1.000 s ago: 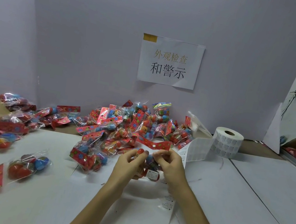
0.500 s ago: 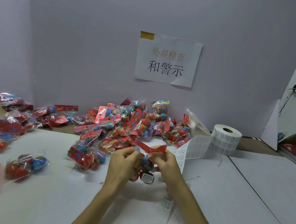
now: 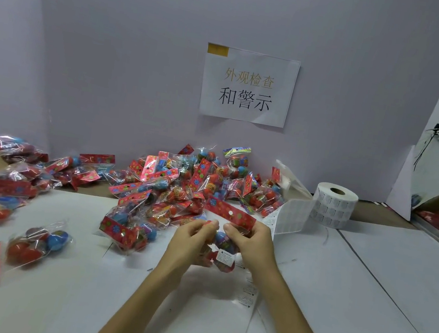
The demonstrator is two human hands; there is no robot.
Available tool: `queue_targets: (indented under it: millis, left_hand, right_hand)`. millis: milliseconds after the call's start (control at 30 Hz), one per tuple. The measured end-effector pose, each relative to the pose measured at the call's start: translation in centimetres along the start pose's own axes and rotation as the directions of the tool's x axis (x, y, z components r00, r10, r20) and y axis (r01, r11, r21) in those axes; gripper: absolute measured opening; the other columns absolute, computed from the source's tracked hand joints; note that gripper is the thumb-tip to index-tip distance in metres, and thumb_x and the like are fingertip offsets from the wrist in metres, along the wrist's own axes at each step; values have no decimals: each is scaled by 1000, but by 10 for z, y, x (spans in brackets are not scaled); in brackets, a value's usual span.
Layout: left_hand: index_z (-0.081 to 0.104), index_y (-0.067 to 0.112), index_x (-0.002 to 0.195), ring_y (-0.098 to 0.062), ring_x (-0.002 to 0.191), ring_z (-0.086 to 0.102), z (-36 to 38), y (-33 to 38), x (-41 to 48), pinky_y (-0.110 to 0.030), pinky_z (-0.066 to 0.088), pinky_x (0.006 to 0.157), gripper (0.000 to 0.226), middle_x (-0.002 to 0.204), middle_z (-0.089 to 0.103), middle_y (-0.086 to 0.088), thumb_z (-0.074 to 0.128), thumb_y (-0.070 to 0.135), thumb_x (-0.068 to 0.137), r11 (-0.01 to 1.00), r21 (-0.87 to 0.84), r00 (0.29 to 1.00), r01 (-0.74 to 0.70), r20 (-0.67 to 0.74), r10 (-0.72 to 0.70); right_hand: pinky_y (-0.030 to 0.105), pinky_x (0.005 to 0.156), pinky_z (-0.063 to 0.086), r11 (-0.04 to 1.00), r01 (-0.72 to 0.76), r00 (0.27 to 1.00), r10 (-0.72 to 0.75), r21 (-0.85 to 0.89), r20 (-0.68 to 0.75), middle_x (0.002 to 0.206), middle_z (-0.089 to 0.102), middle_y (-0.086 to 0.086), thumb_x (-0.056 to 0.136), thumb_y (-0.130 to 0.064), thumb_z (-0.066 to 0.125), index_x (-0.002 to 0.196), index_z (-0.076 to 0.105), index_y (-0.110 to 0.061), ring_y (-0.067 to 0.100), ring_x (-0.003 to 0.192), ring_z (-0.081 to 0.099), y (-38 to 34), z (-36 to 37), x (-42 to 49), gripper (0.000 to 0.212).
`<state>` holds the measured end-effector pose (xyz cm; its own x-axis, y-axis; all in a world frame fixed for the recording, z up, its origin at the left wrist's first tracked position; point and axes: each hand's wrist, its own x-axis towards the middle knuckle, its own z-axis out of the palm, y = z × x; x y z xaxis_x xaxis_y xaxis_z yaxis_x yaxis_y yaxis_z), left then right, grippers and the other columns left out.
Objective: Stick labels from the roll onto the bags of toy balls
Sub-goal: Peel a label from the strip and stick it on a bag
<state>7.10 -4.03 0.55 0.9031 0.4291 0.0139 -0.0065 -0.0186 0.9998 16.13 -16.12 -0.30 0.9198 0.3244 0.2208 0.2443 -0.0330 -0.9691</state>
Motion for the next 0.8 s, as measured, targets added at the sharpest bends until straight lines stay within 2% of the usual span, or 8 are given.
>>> queue_targets:
  millis: [100, 233, 300, 400, 500, 633, 800]
  left_hand:
    - [68, 15, 117, -30, 83, 77, -4, 0, 1, -36, 63, 70, 34, 101, 76, -16, 71, 40, 94, 993, -88, 996, 75, 62, -69]
    - [66, 18, 121, -34, 83, 78, -4, -1, 0, -35, 63, 68, 36, 100, 77, -14, 74, 36, 91, 983, -148, 988, 112, 121, -95]
    - [66, 18, 123, -32, 84, 78, -5, -1, 1, -34, 61, 69, 37, 100, 78, -11, 74, 36, 92, 985, -142, 991, 97, 102, -83]
    - [68, 17, 120, -27, 88, 77, -7, -4, 4, -31, 57, 69, 36, 99, 79, -10, 72, 40, 92, 987, -149, 998, 66, -3, -67]
    - [66, 15, 115, -22, 84, 77, -10, -4, 6, -33, 56, 71, 38, 100, 78, -12, 73, 42, 90, 973, -226, 994, 53, -79, -73]
    - [60, 18, 126, -17, 84, 77, -11, -4, 6, -33, 58, 73, 49, 108, 75, -9, 80, 34, 85, 969, -244, 995, 28, -82, -50]
    - [58, 17, 128, -24, 91, 75, -11, -6, 8, -34, 56, 74, 49, 111, 74, -13, 81, 23, 85, 970, -243, 994, 14, -101, -40]
  right_hand:
    - [40, 76, 63, 1000, 1, 996, 0, 15, -94, 87, 78, 0, 88, -19, 79, 89, 74, -23, 19, 82, 76, 2, -2, 3, 6]
    - [41, 74, 64, 998, -39, 984, 47, 53, -170, 84, 78, 1, 88, -25, 78, 86, 74, -19, 18, 77, 76, 4, -5, 4, 7]
    - [36, 67, 63, 992, -69, 985, 85, 108, -150, 85, 78, 6, 90, -24, 76, 91, 73, -15, 21, 75, 77, 3, -5, 5, 9]
    - [29, 57, 59, 970, -77, 992, 98, 232, -82, 83, 78, 7, 93, -18, 71, 101, 71, -11, 26, 73, 77, -2, -6, 2, 10]
    - [30, 61, 59, 965, -65, 997, 73, 252, -25, 88, 78, 9, 94, -14, 69, 107, 69, -16, 30, 75, 77, -5, -6, 0, 13]
    - [33, 67, 59, 965, -73, 997, 75, 252, 0, 89, 79, 7, 93, -11, 66, 108, 68, -19, 29, 76, 77, -5, -6, -1, 17]
    - [38, 72, 59, 979, -69, 997, 73, 189, -13, 95, 77, 8, 90, -8, 63, 102, 69, -18, 24, 77, 77, -3, -9, 2, 16]
